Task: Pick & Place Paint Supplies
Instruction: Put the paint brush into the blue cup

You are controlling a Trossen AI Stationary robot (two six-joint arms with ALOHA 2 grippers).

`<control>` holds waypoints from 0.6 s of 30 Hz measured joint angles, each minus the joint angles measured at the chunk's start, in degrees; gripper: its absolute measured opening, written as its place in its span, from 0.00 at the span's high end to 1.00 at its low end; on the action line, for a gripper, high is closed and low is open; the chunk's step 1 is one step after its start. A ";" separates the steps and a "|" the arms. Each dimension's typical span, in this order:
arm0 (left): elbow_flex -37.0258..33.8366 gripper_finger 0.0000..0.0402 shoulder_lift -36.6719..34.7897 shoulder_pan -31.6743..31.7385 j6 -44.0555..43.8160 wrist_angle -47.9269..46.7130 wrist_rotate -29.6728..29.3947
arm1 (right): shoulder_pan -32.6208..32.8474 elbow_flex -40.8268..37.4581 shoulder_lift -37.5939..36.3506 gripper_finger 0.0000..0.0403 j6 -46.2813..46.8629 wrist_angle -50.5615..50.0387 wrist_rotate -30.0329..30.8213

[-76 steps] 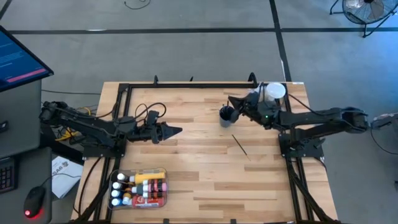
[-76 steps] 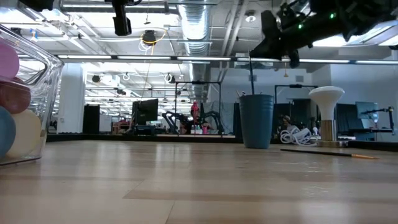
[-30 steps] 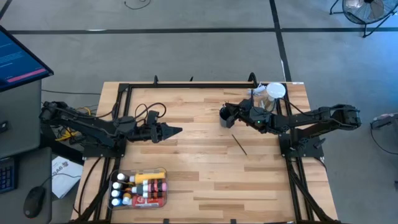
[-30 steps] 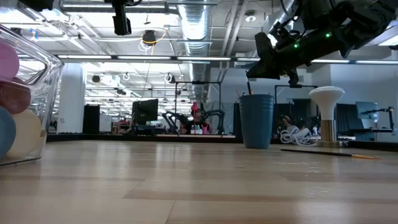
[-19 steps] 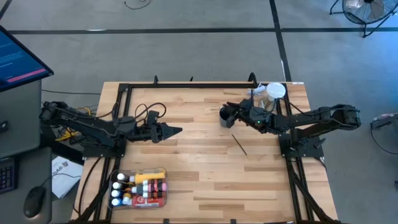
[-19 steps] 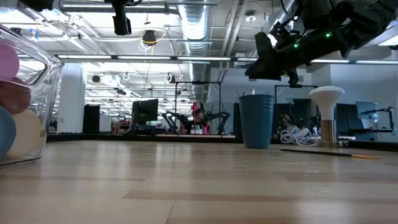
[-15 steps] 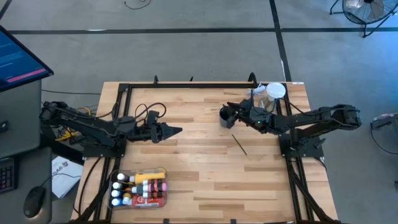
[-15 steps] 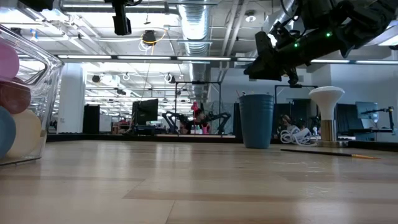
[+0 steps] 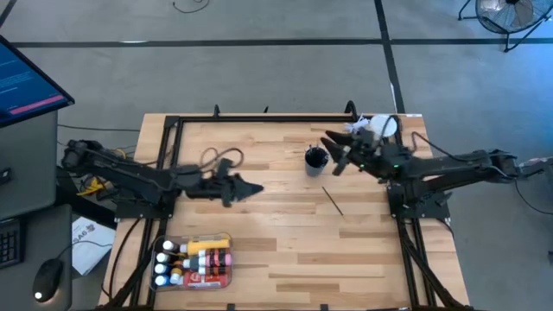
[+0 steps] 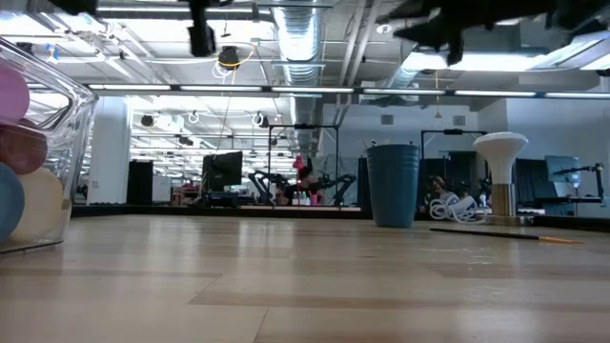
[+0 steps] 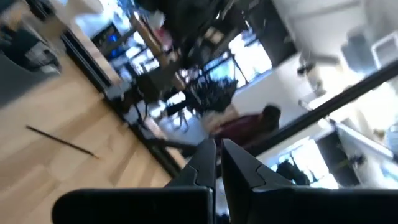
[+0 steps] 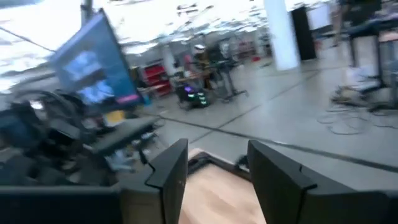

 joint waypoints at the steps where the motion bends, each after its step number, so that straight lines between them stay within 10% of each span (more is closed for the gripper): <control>1: 1.28 1.00 2.09 0.01 0.17 0.19 0.92 | 0.77 0.47 -1.74 0.61 0.01 -1.53 -0.55; 18: 35.93 1.00 46.41 6.88 13.33 -8.67 13.92 | 16.16 4.15 -21.94 0.78 12.65 -35.23 -4.00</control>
